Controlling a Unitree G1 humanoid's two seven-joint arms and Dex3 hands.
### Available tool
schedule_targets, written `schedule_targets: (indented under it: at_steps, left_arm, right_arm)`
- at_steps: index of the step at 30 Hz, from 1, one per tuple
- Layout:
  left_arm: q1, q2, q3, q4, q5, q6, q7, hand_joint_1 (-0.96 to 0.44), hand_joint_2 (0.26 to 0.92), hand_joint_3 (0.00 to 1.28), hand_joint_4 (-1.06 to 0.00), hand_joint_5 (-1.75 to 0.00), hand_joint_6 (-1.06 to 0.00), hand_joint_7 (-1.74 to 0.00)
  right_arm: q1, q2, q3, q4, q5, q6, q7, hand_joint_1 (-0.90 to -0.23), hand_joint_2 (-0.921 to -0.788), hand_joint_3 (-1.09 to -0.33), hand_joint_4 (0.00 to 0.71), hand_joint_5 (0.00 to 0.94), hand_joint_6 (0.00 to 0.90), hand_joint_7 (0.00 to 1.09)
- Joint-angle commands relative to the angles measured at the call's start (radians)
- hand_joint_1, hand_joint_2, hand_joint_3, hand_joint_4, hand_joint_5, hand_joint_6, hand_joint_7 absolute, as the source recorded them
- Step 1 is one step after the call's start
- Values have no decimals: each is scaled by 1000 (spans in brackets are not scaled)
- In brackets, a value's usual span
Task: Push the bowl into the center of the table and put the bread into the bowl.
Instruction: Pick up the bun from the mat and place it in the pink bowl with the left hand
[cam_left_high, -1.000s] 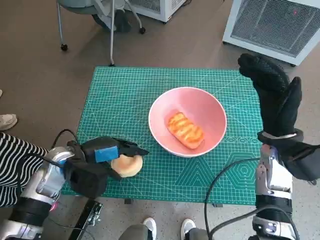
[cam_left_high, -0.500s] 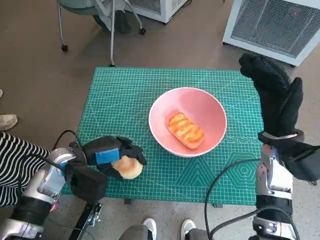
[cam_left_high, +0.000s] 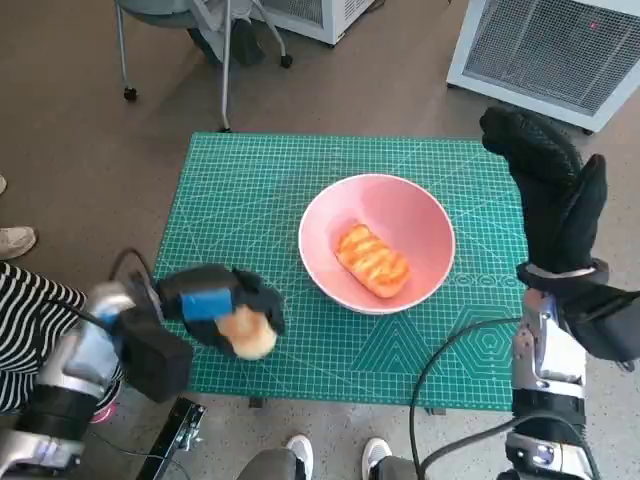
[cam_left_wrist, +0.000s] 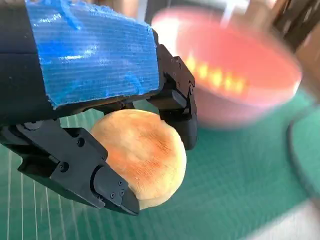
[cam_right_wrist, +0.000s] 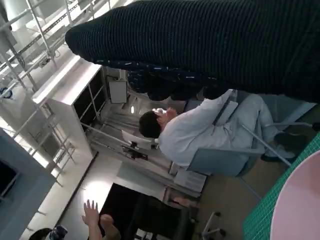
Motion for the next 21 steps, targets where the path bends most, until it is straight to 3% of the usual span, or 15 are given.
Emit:
schedule_targets:
  at_steps: [1, 10, 16, 21]
  left_arm:
    - [-99, -24, 59, -50, -65, 41, 21, 2, 900, 96, -695, -1186, -646, -1130]
    - [-254, -154, 90, -65, -35, 82, 169, 2, 904, 68, -707, -1171, -675, -1103]
    - [-373, -277, 43, 38, 92, 73, 326, 3, 878, 59, -781, -1076, -734, -1053]
    - [-447, -310, -11, 145, 178, 75, 361, 3, 882, 42, -799, -1051, -737, -1051]
  right_arm:
    - [0, -8, 1, 13, -12, 6, -5, -690, -921, -699, 147, 0, 43, 419]
    - [-10, -8, 1, 24, -6, 8, 0, -692, -921, -699, 143, 0, 43, 419]
    - [-11, -6, 3, 23, -5, 7, 1, -694, -921, -699, 140, 0, 43, 419]
    - [-11, -6, 3, 25, -5, 2, 3, -694, -921, -699, 142, 1, 41, 418]
